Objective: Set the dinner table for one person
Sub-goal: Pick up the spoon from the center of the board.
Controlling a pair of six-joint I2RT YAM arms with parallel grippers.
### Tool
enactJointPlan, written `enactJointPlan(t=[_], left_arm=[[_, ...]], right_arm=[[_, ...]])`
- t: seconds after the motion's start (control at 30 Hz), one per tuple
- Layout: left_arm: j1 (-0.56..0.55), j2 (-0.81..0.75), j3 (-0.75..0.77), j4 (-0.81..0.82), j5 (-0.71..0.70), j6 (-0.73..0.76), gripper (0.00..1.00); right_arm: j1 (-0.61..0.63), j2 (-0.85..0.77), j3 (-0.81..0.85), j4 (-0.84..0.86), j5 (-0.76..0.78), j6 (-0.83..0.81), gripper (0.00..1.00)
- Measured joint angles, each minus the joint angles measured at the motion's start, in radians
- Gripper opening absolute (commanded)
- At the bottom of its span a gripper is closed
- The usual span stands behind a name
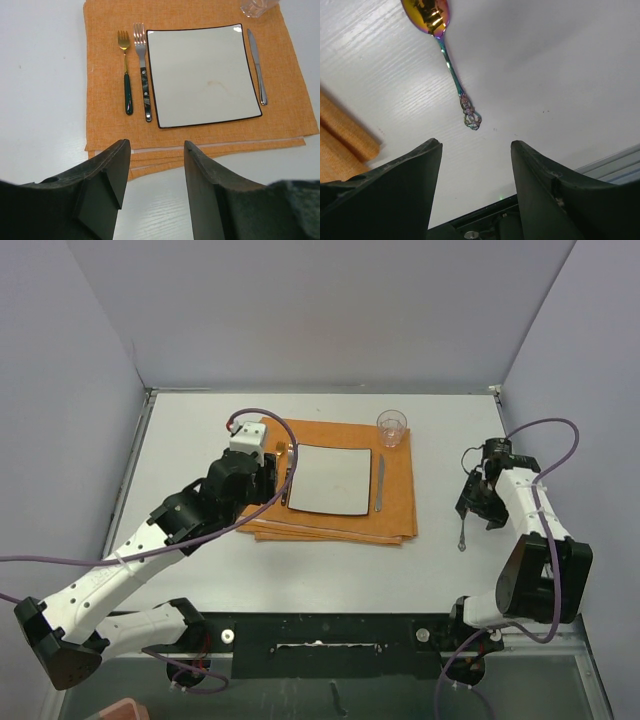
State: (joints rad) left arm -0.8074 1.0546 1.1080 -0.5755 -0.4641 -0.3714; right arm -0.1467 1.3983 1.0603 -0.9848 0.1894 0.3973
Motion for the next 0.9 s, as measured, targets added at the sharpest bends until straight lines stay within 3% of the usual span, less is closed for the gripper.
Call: enactJointPlan(t=[0.43, 0.67, 0.9], left_arm=[[0.05, 0.002, -0.01, 0.013, 0.061, -0.002, 0.46], [0.066, 0.022, -0.01, 0.033, 0.087, 0.003, 0.46], [0.087, 0.022, -0.01, 0.039, 0.106, 0.01, 0.46]], right_arm=[[-0.043, 0.206, -0.015, 0.111, -0.063, 0.052, 0.56], [-0.042, 0.269, -0.015, 0.137, -0.072, 0.066, 0.43], [-0.042, 0.306, -0.015, 0.16, -0.08, 0.082, 0.38]])
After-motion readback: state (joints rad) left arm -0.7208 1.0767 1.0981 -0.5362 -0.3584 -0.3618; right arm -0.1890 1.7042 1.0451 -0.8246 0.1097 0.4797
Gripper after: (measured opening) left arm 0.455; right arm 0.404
